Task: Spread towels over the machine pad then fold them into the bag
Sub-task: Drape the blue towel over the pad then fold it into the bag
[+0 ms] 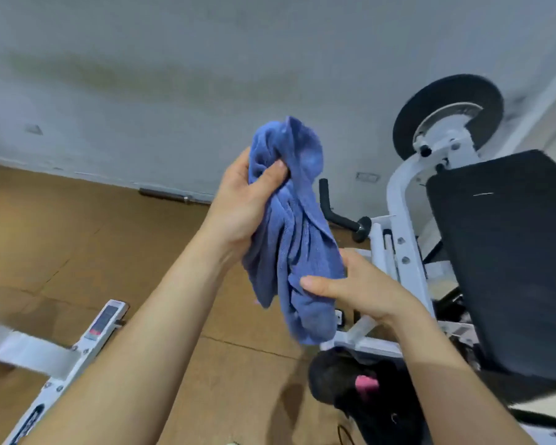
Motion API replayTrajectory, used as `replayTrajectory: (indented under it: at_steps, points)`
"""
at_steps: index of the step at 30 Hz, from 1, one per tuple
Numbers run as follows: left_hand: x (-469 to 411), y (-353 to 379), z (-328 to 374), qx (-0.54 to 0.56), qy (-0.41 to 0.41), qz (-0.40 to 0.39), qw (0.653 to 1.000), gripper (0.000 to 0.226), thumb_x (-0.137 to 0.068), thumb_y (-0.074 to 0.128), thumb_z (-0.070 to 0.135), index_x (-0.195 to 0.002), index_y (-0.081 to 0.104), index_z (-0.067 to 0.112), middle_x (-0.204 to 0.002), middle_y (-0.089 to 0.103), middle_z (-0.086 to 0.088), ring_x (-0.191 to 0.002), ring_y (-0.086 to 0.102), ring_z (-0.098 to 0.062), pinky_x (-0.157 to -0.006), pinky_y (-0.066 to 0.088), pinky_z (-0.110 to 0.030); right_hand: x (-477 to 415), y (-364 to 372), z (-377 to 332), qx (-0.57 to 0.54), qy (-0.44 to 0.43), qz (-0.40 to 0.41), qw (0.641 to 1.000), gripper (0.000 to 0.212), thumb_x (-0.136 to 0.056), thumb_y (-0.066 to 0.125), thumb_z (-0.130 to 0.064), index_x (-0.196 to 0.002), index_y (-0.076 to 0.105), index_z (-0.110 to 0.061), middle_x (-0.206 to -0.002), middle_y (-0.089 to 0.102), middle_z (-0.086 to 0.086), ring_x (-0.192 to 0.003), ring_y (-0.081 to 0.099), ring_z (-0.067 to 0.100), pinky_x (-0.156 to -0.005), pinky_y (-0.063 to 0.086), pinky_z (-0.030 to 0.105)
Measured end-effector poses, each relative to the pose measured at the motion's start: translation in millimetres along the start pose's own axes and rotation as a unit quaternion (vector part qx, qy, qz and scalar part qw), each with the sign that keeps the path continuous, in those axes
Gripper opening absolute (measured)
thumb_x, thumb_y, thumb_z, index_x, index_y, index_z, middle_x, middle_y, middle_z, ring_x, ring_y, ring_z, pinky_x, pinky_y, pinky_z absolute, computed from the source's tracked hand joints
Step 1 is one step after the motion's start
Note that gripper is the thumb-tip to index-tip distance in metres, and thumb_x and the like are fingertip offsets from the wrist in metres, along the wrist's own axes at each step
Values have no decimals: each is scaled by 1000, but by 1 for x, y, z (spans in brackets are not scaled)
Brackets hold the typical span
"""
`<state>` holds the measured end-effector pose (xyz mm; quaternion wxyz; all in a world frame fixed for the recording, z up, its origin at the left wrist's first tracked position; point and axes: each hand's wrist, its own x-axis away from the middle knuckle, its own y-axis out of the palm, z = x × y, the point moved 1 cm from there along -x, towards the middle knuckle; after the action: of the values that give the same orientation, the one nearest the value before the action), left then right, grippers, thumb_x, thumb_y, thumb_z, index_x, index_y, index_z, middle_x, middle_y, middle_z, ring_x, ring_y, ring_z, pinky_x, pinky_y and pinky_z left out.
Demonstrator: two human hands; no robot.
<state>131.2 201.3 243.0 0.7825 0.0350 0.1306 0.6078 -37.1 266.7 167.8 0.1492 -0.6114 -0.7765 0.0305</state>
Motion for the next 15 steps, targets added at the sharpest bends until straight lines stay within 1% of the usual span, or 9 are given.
replayTrajectory:
  at_steps: [3,5,6,7,8,9,10,13,15]
  points:
    - [-42,7,-9,43,-43,-21,998,9,-98,55,13,-105,60,14,-84,72,1,-76,70,-12,-66,54,-25,15,-22,-4,47,73,31,996,27,-87,71,-27,-110,68,-12,-106,74,2,-99,70,17,-91,55,40]
    - [-58,22,-14,48,-52,-45,996,7,-98,55,16,-102,61,17,-81,73,4,-74,70,-12,-64,54,-24,32,-40,-5,56,120,44,990,15,-87,73,-26,-98,71,-15,-95,76,-5,-89,71,10,-80,57,28]
    - [-65,31,-15,57,-52,-56,995,7,-99,54,17,-102,61,18,-79,72,4,-69,70,-10,-60,54,-22,43,-48,-6,67,141,47,987,8,-86,74,-25,-89,71,-17,-86,75,-9,-81,70,8,-74,54,23]
    - [-72,40,-15,67,-48,-60,995,8,-100,53,18,-102,60,18,-74,70,5,-60,67,-7,-53,51,-20,52,-56,-4,85,160,54,982,13,-86,74,-23,-76,68,-18,-72,70,-11,-67,66,5,-65,49,17]
    - [-81,50,-14,77,-46,-60,994,8,-101,51,19,-103,58,17,-68,66,5,-49,61,-4,-45,46,-17,62,-62,0,105,177,63,977,26,-86,73,-22,-63,61,-18,-55,58,-13,-51,54,3,-55,41,14]
    - [-90,59,-14,79,-45,-58,994,8,-101,49,19,-103,56,17,-63,63,7,-42,54,-2,-40,41,-15,72,-69,6,110,190,78,972,35,-87,72,-20,-56,56,-18,-48,44,-13,-45,40,5,-49,32,16]
    - [-103,68,-15,74,-45,-59,995,7,-102,48,19,-101,55,17,-60,60,9,-38,51,-1,-37,38,-15,81,-74,11,97,191,96,972,35,-89,71,-20,-55,59,-18,-49,38,-13,-47,32,6,-50,28,19]
    - [-139,101,-33,7,-42,-82,996,6,-98,52,22,-95,57,20,-68,62,10,-50,57,-3,-42,40,-16,108,-90,22,16,148,192,970,24,-87,69,-34,-67,69,-21,-60,49,-7,-62,34,19,-61,27,36]
    - [-159,123,-57,-63,-56,-81,993,10,-93,58,28,-85,58,23,-76,63,7,-67,61,-9,-53,44,-21,120,-104,27,-36,107,268,957,24,-91,65,-36,-77,72,-17,-63,57,-3,-60,35,22,-56,27,42]
